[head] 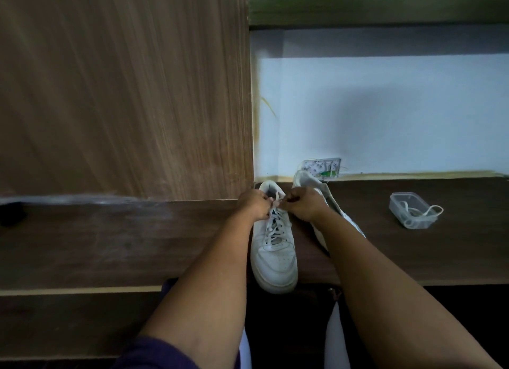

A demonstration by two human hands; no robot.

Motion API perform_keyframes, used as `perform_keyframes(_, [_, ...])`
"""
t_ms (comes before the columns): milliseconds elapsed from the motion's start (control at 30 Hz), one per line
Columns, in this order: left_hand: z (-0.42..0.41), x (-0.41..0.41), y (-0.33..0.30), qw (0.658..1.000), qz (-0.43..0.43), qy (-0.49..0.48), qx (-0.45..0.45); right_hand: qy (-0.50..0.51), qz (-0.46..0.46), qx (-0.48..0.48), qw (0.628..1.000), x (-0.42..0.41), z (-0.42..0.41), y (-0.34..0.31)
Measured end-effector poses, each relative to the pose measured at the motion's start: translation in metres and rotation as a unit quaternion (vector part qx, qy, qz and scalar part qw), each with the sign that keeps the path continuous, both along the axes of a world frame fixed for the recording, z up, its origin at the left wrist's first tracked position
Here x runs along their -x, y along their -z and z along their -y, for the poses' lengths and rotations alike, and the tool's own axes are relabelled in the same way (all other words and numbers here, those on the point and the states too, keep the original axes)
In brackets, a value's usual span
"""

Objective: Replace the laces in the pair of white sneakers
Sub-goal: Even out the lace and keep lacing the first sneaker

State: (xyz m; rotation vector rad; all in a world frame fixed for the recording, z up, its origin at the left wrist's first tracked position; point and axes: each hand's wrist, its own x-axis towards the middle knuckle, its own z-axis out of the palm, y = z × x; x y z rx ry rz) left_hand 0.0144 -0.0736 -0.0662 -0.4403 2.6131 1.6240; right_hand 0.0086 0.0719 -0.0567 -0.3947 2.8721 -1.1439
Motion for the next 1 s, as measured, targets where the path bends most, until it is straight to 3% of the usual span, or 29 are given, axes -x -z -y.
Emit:
perform_keyframes(167, [-0.002, 0.002, -0.012, 0.997, 0.051, 0.010, -0.063, -0.024, -0.035, -0.035, 0.998, -0.004, 0.007, 0.015])
perform_keyframes(300, [-0.003, 0.005, -0.013, 0.995, 0.040, -0.022, -0.087, -0.029, -0.091, -0.073, 0.993, -0.001, 0.011, 0.017])
perform_keyframes(467, [0.004, 0.033, 0.014, 0.999, 0.021, -0.038, -0.001, -0.013, -0.086, -0.115, 0.989, -0.005, 0.013, 0.010])
perform_keyframes(667, [-0.011, -0.005, -0.013, 0.985, 0.004, -0.062, 0.162, -0.031, -0.081, -0.180, 0.980, -0.006, 0.013, 0.009])
perform_keyframes(800, [-0.008, -0.005, -0.011, 0.987, 0.017, -0.084, 0.132, -0.032, -0.081, -0.188, 0.978, -0.010, 0.014, 0.007])
perform_keyframes(900, [-0.001, -0.010, -0.016, 0.995, 0.089, -0.040, 0.006, -0.031, 0.018, -0.134, 0.990, -0.019, 0.004, 0.004])
perform_keyframes(1000, [0.000, -0.020, -0.018, 0.976, 0.206, 0.024, 0.062, -0.005, 0.256, -0.023, 0.966, -0.033, 0.000, -0.002])
